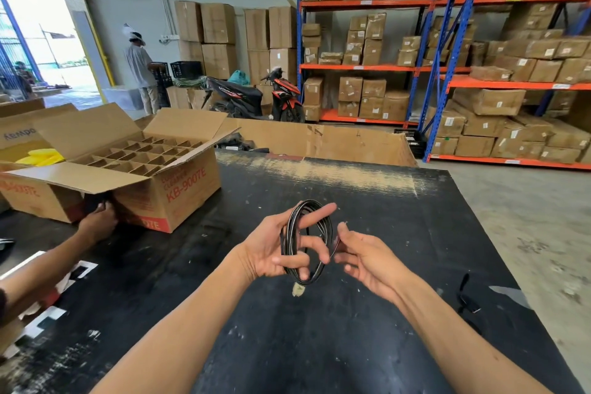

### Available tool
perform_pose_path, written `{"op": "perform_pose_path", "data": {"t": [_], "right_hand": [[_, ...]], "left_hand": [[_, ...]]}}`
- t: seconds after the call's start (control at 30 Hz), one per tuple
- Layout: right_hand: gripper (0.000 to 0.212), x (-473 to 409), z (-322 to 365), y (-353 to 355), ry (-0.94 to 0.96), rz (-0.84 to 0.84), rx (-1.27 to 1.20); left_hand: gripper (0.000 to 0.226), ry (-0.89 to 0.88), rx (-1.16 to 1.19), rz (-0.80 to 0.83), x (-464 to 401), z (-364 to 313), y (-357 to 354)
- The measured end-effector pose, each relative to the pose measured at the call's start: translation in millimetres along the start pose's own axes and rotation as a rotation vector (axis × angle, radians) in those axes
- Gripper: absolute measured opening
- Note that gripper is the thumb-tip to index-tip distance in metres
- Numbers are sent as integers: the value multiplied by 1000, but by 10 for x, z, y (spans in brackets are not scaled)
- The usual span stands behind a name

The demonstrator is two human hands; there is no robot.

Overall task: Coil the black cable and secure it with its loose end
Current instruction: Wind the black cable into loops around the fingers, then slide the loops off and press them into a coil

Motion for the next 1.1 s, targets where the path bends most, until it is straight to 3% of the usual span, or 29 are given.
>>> {"op": "perform_pose_path", "data": {"t": [0.3, 0.57, 0.73, 0.97, 1.1], "right_hand": [[42, -45, 45, -145, 17, -30, -46], [52, -5, 18, -306, 14, -67, -95], [31, 31, 99, -263, 23, -117, -186], [29, 10, 168, -252, 38, -190, -241], [33, 7, 160, -246, 109, -235, -57]], "left_hand": [[64, -131, -146, -397, 43, -107, 364], [82, -204, 25, -233, -95, -68, 222], [73, -238, -148, -521, 37, -134, 524], [65, -263, -364, -773, 131, -137, 724], [58, -305, -375, -990, 222, -126, 820]]}}
Point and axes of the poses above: each hand's wrist, its own x-axis away from the middle knuckle, its own y-axis out of the back of the hand, z = x × y, the point moved 9 cm from there along -x, towards the middle knuckle, and after that the axes turned 6 degrees about -y, right-handed, at the moved point
